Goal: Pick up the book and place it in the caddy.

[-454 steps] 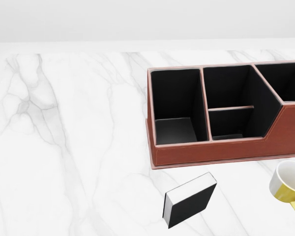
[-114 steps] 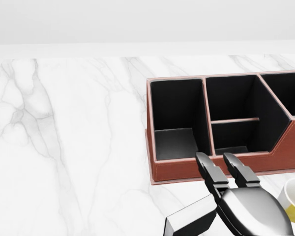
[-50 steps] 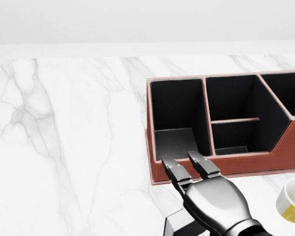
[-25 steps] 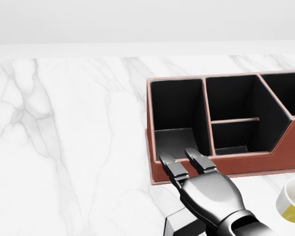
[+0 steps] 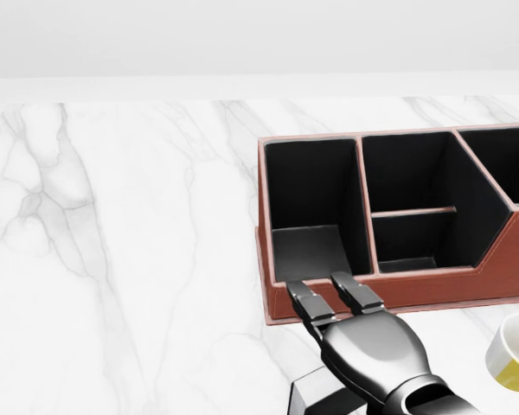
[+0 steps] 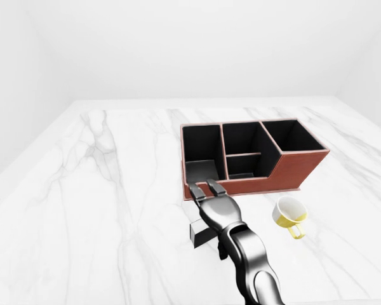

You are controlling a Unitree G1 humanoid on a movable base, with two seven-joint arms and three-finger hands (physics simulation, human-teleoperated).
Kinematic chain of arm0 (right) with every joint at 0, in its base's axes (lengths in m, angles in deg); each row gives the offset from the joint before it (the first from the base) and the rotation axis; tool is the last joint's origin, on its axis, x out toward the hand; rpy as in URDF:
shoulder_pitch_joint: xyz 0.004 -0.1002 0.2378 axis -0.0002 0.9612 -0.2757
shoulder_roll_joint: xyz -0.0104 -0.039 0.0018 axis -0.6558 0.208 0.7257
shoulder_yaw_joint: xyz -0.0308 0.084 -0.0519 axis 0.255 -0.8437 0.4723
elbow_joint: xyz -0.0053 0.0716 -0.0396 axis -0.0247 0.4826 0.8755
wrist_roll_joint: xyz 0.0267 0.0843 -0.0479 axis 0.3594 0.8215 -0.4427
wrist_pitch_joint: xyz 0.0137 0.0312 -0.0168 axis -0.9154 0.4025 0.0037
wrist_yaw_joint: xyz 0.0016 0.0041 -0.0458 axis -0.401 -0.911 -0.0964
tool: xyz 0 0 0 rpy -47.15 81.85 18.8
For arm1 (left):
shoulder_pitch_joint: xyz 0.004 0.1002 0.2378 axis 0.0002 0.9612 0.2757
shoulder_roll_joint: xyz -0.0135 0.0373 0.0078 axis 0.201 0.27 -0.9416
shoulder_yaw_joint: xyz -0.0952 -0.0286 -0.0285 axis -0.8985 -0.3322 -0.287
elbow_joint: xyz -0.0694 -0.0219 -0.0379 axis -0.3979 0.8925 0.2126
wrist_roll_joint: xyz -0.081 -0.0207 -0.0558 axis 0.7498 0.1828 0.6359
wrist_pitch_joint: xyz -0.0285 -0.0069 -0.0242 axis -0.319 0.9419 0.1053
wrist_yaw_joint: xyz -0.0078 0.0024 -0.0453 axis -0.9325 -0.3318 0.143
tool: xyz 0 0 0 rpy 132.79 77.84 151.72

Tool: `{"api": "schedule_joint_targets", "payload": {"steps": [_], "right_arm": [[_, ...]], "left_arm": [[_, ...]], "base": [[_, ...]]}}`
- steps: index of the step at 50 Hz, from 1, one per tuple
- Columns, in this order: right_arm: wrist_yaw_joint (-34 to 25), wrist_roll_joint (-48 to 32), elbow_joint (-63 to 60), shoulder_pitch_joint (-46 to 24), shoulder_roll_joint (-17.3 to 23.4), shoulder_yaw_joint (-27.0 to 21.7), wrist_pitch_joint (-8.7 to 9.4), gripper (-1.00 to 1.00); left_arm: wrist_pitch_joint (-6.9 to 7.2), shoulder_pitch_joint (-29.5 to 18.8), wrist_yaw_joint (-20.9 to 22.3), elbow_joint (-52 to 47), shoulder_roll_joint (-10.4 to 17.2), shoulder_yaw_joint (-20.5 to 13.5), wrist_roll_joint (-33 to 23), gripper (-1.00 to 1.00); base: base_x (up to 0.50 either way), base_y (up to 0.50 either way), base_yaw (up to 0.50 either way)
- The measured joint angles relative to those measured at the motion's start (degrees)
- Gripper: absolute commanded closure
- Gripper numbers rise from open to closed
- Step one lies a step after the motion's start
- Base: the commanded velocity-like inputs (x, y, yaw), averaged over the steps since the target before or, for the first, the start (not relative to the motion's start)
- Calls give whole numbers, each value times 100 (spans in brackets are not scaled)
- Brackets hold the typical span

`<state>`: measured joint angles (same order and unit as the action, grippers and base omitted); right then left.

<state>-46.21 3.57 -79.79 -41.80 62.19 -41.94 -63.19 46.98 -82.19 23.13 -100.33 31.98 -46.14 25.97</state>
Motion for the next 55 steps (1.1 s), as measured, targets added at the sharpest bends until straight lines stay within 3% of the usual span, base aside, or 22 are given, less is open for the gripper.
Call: {"api": "schedule_joint_targets", "payload": {"steps": [26,55], "right_arm": [[0,-449,288,-82,-75,364,0,-100],[0,-738,1110,-369,-77,436,0,-100]], "left_arm": [[0,6,14,4,6,-22,20,-100],[0,8,11,-15,23,-56,66,-100]], "base": [[0,0,0],[0,0,0]]}}
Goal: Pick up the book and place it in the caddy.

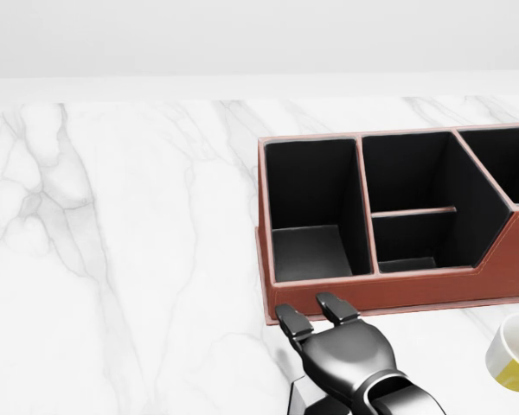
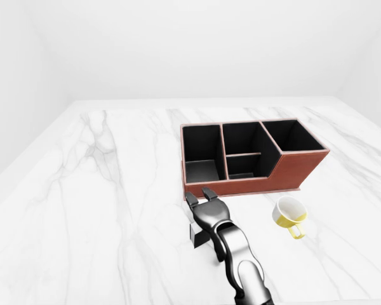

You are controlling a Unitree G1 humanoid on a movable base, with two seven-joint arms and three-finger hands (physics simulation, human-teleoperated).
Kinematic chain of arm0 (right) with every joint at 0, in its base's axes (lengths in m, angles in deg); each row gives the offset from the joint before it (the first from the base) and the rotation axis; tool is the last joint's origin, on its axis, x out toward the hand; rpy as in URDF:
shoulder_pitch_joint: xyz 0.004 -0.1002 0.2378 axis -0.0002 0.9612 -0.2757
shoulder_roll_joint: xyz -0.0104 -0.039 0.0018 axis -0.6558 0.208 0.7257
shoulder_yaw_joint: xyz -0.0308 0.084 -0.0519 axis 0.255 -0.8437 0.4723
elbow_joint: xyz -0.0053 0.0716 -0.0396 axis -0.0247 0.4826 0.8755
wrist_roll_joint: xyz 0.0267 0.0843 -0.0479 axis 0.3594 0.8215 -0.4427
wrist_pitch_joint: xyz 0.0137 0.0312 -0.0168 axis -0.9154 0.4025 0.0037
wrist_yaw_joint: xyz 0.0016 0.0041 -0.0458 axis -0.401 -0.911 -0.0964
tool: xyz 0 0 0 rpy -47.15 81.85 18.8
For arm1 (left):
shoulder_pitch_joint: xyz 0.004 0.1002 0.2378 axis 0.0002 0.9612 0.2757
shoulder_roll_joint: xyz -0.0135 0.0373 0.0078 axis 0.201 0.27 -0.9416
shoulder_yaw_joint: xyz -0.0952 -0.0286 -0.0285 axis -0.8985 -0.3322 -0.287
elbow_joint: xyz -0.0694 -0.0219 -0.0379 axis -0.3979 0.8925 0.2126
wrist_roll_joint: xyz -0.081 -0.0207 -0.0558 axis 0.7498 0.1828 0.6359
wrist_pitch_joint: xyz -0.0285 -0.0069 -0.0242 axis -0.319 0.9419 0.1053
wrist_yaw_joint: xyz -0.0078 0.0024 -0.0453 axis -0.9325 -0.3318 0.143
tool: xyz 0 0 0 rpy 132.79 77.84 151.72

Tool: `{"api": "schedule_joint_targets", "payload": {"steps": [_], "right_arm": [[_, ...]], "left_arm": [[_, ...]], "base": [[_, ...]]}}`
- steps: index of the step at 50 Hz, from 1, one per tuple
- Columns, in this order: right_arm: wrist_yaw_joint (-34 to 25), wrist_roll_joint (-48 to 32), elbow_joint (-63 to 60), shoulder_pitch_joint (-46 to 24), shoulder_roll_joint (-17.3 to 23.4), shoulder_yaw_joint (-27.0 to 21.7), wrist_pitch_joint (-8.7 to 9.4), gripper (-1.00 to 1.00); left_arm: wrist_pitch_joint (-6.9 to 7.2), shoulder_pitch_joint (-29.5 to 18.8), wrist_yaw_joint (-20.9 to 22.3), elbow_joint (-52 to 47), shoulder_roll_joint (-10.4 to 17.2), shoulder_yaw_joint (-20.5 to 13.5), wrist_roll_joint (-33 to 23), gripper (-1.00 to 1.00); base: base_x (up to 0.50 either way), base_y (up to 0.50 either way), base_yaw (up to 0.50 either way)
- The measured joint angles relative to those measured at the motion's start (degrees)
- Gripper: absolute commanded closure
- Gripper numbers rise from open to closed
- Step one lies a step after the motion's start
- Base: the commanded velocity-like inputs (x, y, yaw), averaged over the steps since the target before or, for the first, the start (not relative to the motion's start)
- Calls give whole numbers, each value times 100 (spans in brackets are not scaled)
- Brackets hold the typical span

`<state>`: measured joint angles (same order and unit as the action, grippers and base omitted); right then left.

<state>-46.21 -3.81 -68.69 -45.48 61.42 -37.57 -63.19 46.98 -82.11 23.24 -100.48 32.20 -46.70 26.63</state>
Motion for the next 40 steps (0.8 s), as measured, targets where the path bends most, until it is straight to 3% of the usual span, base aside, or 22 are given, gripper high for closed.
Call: {"api": "schedule_joint_targets", "payload": {"steps": [10,11,12,40], "right_arm": [[0,83,303,-228,-33,-50,0,-100],[0,93,325,-243,-36,-54,0,-92],[0,115,350,-262,-36,-57,0,100],[0,399,399,-285,-22,-98,0,100]], "left_arm": [[0,4,5,-13,3,-16,12,-100],[0,5,6,-13,3,-17,12,-100],[0,5,6,-14,3,-18,13,-100],[0,6,2,22,-1,-1,3,-100]], "base": [[0,0,0],[0,0,0],[0,0,0],[0,0,0]]}}
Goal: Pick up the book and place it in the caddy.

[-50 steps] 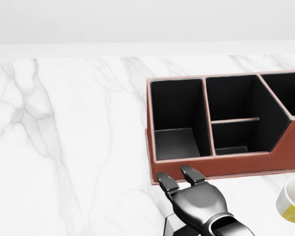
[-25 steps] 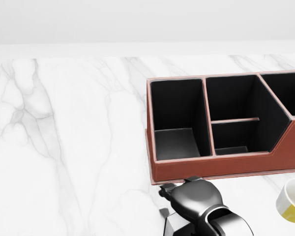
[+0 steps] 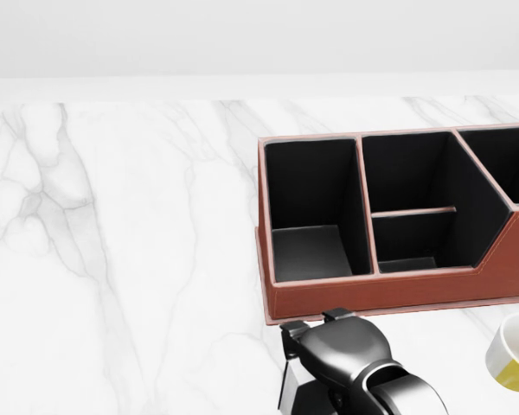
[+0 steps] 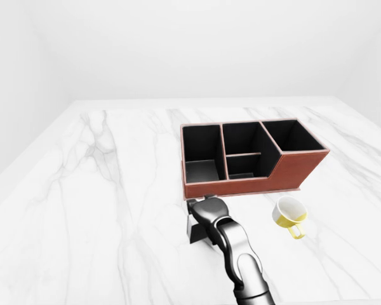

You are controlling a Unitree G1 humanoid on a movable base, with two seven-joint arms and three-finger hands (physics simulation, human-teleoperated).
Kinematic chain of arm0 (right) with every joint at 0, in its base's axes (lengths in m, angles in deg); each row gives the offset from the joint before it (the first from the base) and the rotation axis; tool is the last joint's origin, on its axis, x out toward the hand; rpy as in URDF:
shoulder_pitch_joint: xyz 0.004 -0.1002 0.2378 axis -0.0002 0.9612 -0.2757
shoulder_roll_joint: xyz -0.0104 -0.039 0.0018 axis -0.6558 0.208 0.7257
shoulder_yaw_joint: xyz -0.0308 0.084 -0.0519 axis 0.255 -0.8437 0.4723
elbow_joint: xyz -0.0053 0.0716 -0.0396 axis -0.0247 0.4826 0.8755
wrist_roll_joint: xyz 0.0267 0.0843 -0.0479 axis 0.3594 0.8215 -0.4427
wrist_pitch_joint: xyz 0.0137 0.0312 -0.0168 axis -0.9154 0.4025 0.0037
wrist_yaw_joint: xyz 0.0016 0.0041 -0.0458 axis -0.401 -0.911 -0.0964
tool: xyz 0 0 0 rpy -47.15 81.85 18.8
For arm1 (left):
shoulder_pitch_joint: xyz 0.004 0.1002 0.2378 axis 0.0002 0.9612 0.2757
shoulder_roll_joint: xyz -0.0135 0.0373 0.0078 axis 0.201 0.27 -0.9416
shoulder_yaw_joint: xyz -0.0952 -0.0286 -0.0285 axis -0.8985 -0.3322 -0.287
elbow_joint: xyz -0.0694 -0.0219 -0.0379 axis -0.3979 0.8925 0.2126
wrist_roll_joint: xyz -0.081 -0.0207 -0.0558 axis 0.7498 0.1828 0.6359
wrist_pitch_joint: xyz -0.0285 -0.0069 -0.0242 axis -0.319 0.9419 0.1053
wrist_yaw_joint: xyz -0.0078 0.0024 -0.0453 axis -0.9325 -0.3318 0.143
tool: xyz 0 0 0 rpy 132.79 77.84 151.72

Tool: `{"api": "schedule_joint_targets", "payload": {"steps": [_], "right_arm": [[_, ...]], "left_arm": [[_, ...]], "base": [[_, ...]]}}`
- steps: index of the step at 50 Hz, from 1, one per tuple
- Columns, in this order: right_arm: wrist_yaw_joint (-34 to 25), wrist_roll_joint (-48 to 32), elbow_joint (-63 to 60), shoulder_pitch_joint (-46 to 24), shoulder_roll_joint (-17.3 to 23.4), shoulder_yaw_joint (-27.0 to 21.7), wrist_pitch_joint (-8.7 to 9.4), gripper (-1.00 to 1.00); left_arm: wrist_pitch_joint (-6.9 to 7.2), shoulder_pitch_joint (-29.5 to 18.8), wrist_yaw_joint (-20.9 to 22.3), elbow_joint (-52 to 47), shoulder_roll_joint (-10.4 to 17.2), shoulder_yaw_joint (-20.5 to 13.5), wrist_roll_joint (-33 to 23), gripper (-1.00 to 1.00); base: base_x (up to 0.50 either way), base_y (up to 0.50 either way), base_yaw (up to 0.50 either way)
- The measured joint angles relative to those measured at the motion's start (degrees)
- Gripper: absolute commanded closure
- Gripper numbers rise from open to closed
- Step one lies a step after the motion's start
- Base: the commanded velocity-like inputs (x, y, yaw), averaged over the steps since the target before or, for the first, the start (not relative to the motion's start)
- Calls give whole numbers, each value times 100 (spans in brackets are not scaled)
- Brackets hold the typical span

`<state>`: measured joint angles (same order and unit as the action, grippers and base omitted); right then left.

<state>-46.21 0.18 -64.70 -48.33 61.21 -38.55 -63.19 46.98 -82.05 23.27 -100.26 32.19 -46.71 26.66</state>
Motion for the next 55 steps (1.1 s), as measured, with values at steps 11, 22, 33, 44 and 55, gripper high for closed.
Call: {"api": "schedule_joint_targets", "payload": {"steps": [11,22,33,44,55], "right_arm": [[0,169,-50,-236,-65,-37,0,100],[0,500,-433,-504,-156,-118,0,100],[0,847,-1023,-652,-227,-179,0,100],[0,1227,-1869,-717,-243,-329,0,100],[0,1713,-2545,-1114,-139,-600,0,100]], "left_arm": [[0,-5,-9,17,0,16,-6,-100],[0,-4,-13,9,-5,22,-10,-100],[0,-10,-15,5,3,16,-6,-100],[0,-14,-13,-3,9,15,1,-100],[0,-6,-4,3,-6,30,-17,-100]], "base": [[0,0,0],[0,0,0],[0,0,0],[0,0,0],[0,0,0]]}}
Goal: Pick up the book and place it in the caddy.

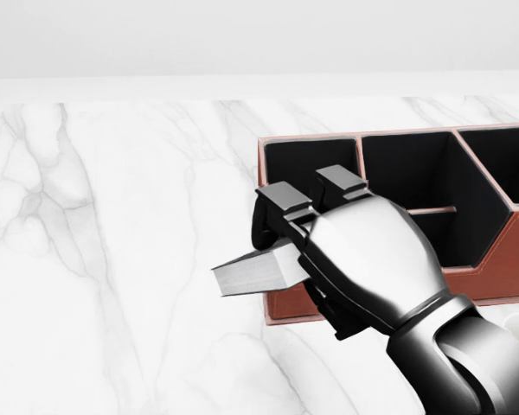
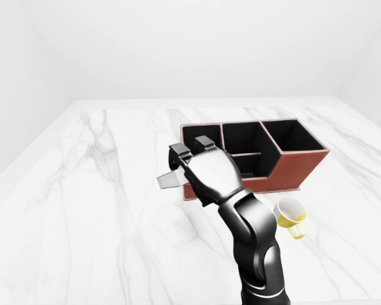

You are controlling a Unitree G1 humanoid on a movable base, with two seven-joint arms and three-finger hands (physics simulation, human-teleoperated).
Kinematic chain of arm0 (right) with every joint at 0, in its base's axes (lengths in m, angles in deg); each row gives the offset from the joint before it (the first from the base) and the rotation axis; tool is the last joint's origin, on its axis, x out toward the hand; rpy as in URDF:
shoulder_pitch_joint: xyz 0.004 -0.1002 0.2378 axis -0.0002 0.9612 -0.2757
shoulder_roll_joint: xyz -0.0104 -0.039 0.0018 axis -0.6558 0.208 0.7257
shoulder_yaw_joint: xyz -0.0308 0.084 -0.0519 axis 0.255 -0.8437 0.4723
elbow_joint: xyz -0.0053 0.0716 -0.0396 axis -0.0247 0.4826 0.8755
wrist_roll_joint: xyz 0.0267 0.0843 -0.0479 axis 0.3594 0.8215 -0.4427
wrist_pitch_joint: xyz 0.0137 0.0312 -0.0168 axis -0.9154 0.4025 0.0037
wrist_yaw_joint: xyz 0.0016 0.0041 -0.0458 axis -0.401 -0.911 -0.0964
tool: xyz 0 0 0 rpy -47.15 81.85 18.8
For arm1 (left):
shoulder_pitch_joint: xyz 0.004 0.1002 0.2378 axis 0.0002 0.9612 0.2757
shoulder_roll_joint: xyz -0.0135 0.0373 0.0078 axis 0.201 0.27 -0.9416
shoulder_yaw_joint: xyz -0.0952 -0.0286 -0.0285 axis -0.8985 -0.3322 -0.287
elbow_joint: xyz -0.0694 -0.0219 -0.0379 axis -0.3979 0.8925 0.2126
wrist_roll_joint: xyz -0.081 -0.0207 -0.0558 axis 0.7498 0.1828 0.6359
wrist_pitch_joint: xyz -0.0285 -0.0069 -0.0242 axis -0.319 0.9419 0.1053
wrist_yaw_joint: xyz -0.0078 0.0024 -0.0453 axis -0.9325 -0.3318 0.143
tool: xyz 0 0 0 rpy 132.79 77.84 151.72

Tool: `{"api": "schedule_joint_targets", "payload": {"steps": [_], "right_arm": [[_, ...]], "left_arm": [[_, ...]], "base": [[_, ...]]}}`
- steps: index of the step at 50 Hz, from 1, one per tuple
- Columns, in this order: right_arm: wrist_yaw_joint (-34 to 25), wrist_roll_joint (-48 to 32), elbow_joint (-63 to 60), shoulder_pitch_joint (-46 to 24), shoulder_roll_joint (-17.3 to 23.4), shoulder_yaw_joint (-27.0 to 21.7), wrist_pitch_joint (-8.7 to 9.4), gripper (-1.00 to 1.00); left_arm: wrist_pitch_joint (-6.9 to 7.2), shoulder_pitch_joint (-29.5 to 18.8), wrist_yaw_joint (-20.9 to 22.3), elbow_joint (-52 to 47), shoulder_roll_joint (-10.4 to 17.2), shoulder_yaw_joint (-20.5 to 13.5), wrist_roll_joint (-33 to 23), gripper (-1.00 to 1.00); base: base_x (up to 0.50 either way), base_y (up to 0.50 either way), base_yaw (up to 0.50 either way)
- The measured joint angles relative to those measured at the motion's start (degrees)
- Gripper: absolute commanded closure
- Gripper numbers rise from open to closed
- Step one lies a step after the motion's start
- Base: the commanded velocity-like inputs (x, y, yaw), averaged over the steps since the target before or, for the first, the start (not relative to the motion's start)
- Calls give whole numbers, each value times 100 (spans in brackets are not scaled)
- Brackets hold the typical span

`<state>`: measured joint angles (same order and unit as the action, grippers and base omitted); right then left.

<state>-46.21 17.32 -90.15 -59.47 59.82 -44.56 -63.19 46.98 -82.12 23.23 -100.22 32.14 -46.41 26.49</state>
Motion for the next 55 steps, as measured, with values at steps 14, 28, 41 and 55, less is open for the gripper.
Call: {"api": "schedule_joint_targets", "payload": {"steps": [14,28,41,55], "right_arm": [[0,552,-518,-669,282,-373,0,100],[0,1081,-275,-1596,846,-810,252,100],[0,1345,531,-2308,1444,-1089,217,100],[0,1277,1689,-2967,2018,-1255,0,100]], "left_arm": [[0,3,9,-9,-13,18,-27,-100],[0,0,13,-20,-18,24,-45,-100],[0,5,19,-28,-26,21,-53,-100],[0,-4,12,-31,-24,32,-63,-100]], "base": [[0,0,0],[0,0,0],[0,0,0],[0,0,0]]}}
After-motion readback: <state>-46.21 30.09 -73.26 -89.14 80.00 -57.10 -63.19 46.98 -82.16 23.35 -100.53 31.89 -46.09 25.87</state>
